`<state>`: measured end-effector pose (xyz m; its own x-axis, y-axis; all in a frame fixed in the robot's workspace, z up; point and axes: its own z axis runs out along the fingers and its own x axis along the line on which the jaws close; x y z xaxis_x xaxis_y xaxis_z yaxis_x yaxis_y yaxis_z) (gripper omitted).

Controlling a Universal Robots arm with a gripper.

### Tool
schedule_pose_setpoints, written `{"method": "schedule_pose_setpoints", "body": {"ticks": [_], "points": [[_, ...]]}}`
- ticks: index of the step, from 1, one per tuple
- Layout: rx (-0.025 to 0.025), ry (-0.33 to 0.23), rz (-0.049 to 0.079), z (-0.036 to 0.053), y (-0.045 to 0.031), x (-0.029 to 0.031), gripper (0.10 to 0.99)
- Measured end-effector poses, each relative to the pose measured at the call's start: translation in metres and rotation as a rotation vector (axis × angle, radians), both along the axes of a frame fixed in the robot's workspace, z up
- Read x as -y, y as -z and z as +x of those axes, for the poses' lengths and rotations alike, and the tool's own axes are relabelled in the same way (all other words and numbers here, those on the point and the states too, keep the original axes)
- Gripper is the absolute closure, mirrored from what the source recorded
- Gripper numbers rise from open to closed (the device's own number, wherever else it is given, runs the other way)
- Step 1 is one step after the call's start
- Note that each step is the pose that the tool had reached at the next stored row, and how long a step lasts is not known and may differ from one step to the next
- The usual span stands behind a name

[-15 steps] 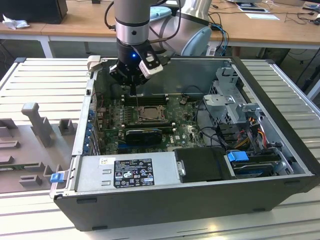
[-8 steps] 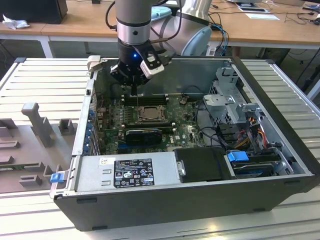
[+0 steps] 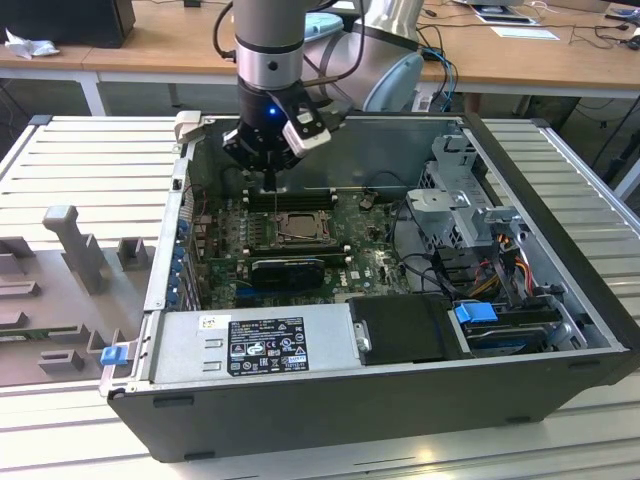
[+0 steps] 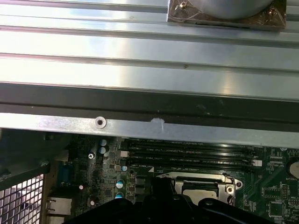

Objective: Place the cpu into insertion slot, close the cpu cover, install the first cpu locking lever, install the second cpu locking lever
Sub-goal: 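Install the first cpu locking lever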

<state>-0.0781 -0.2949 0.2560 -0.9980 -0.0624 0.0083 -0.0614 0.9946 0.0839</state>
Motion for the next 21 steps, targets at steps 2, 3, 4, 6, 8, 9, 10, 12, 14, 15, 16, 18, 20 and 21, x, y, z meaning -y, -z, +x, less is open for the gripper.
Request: {"method": "schedule_pose_setpoints", "body": {"ticks": [2, 3, 4, 6, 8, 9, 10, 12, 14, 15, 16, 18, 20, 21], "points": [[-0.0001, 0.000, 0.000, 0.0005, 0.0000, 0.0000, 0.980], [0.0000, 0.000, 0.000, 0.0013, 0.0000, 0.0000, 0.980], [-0.0001, 0.000, 0.000, 0.0018, 0.0000, 0.0000, 0.980], [-0.0001, 0.000, 0.000, 0.0030, 0.0001, 0.0000, 0.980], [-0.0001, 0.000, 0.000, 0.0039, 0.0001, 0.0000, 0.980], [0.0000, 0.000, 0.000, 0.0041, 0.0002, 0.0000, 0.980], [0.0000, 0.000, 0.000, 0.0044, 0.0002, 0.0000, 0.980], [0.0000, 0.000, 0.000, 0.0049, 0.0003, 0.0000, 0.980], [-0.0001, 0.000, 0.000, 0.0055, 0.0005, 0.0000, 0.980], [-0.0001, 0.000, 0.000, 0.0059, 0.0007, 0.0001, 0.980], [0.0000, 0.000, 0.003, 0.0068, 0.0010, 0.0010, 0.980], [0.0000, 0.000, 0.004, 0.0123, 0.0028, 0.0011, 0.980], [-0.0002, 0.000, 0.012, 0.0151, 0.0032, 0.0012, 0.980], [-0.0002, 0.000, 0.018, 0.0158, 0.0033, 0.0011, 0.980]]}}
